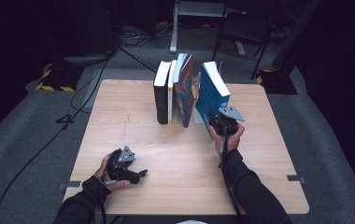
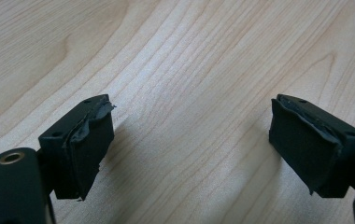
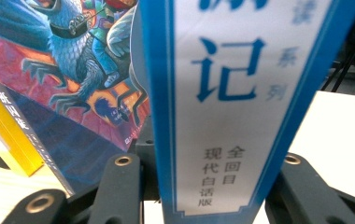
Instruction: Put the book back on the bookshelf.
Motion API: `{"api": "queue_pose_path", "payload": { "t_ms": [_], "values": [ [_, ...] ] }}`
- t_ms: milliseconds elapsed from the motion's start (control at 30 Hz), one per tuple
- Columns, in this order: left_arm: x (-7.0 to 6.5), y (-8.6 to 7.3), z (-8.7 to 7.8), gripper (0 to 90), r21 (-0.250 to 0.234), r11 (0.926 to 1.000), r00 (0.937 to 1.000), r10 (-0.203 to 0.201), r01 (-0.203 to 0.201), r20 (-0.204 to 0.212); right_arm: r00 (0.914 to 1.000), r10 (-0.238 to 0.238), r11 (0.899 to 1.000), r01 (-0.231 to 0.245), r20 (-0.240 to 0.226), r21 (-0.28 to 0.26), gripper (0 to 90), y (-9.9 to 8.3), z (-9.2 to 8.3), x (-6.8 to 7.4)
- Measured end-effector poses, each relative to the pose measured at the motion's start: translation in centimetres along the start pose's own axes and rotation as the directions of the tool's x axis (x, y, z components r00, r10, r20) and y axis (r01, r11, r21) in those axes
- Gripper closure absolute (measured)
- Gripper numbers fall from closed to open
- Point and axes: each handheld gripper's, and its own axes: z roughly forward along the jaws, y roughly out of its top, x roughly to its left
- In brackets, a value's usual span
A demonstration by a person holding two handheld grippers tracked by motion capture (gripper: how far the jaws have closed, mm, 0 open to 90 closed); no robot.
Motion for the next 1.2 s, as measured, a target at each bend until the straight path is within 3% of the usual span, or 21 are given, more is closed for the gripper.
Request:
{"api": "queue_pose_path", "payload": {
  "t_ms": [167,333,367,433,567,700,933,1100,1200],
  "values": [
    [0.0,0.0,0.0,14.0,0.000,1.0000,1.0000,0.003,-0.003,0.001,0.9993,-0.008,1.000,0.008,-0.038,0.013,59.3,0.1,0.1,-0.8],
    [0.0,0.0,0.0,14.1,0.000,1.0000,1.0000,0.003,-0.003,0.002,0.9991,-0.007,1.000,0.007,-0.041,0.007,49.2,-0.1,-0.3,-1.4],
    [0.0,0.0,0.0,14.1,0.000,1.0000,1.0000,0.003,-0.003,0.002,0.9973,0.013,1.000,-0.012,-0.073,0.020,47.1,-0.4,-0.5,-1.9],
    [0.0,0.0,0.0,14.0,0.000,1.0000,1.0000,0.003,-0.003,0.001,0.9961,0.013,1.000,-0.011,-0.087,0.026,46.6,-0.5,-0.6,-2.1],
    [0.0,0.0,0.0,14.0,0.000,1.0000,1.0000,0.003,-0.003,0.001,0.9883,-0.011,0.999,0.018,-0.152,0.042,46.0,-1.4,-1.4,-2.8],
    [0.0,0.0,0.0,14.0,0.001,1.0000,1.0000,0.003,-0.003,0.003,0.9712,-0.046,0.998,0.056,-0.234,0.037,57.1,-2.9,-1.8,-3.5],
    [0.0,0.0,0.0,13.9,-0.001,1.0000,1.0000,0.001,-0.001,0.003,0.9635,-0.096,0.994,0.106,-0.250,0.026,57.3,-2.9,-0.8,-2.9],
    [0.0,0.0,0.0,13.9,-0.001,1.0000,1.0000,0.001,-0.001,0.004,0.9725,-0.112,0.992,0.120,-0.204,0.025,59.8,-2.6,-0.5,-2.1],
    [0.0,0.1,0.1,13.9,-0.002,1.0000,1.0000,0.003,-0.003,0.004,0.9832,-0.074,0.996,0.080,-0.167,0.029,60.8,-2.4,-0.1,-1.9]
  ]
}}
